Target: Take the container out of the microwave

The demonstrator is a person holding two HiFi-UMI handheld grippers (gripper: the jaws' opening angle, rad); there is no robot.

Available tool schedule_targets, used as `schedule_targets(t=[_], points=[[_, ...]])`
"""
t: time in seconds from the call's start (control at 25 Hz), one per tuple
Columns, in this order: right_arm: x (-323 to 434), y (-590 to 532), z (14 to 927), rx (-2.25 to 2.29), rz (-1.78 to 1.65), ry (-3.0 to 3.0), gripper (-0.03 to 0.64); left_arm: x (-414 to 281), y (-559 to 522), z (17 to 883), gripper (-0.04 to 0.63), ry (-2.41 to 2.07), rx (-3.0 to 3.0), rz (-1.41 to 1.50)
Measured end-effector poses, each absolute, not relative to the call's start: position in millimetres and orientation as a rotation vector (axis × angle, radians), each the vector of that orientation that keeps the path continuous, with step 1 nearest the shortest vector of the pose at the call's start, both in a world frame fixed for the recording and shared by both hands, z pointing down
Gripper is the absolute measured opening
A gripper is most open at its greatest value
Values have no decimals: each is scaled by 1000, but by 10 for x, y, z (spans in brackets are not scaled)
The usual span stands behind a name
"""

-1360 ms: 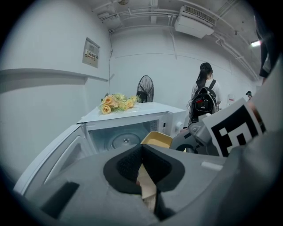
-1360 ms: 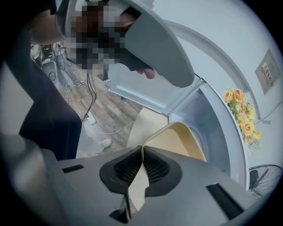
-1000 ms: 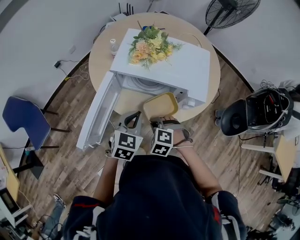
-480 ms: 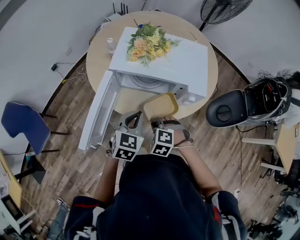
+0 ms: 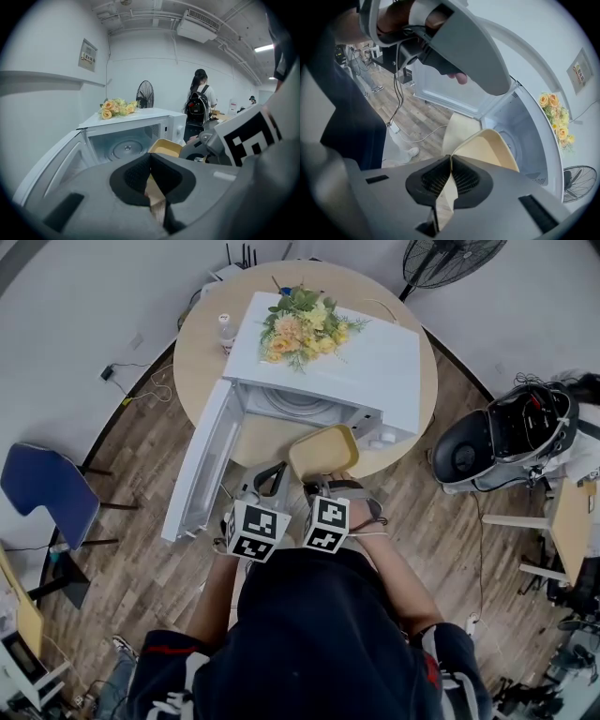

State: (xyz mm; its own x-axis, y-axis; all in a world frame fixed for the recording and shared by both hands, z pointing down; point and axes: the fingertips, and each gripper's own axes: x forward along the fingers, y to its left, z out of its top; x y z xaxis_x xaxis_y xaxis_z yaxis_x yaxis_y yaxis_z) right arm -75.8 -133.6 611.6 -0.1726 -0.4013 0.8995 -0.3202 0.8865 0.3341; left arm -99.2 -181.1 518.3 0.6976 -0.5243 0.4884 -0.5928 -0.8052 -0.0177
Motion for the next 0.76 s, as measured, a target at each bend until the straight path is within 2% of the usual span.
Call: schedule_targets(t=[0.76], points=[[-822, -1411, 6124, 531, -62, -1756, 18, -1099, -1957, 5187, 12, -923, 2742, 683]])
